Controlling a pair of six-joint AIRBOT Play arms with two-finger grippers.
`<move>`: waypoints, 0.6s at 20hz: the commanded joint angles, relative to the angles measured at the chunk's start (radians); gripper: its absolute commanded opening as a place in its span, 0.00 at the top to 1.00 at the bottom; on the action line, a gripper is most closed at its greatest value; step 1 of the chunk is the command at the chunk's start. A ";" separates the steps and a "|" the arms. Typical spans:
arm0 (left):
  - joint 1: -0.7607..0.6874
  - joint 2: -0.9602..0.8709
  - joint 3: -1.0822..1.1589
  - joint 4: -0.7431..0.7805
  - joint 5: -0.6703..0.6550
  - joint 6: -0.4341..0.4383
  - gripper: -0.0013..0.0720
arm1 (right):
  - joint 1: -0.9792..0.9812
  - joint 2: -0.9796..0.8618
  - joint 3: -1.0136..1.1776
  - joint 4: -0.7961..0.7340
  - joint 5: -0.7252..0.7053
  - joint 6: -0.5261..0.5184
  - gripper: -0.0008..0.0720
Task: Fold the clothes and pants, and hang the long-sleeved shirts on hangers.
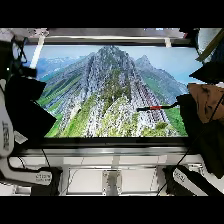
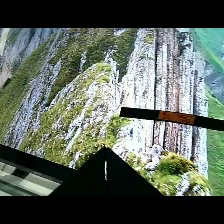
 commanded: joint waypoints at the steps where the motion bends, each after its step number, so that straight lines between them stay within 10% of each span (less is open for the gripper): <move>1: -0.220 0.132 0.011 -0.371 0.012 -0.039 0.97 | 0.000 -0.006 0.001 -0.058 -0.036 -0.048 0.96; 10: -0.873 -0.116 -0.001 -0.505 0.071 -0.035 0.97 | 0.000 -0.102 -0.001 -0.056 -0.047 -0.046 0.96; 11: -0.914 -0.173 -0.001 -0.492 0.090 -0.034 0.90 | 0.000 -0.116 -0.001 -0.052 -0.048 -0.046 0.94; 12: -0.944 -0.222 0.000 -0.452 0.118 -0.034 0.57 | 0.000 -0.130 -0.001 -0.040 -0.048 -0.045 0.83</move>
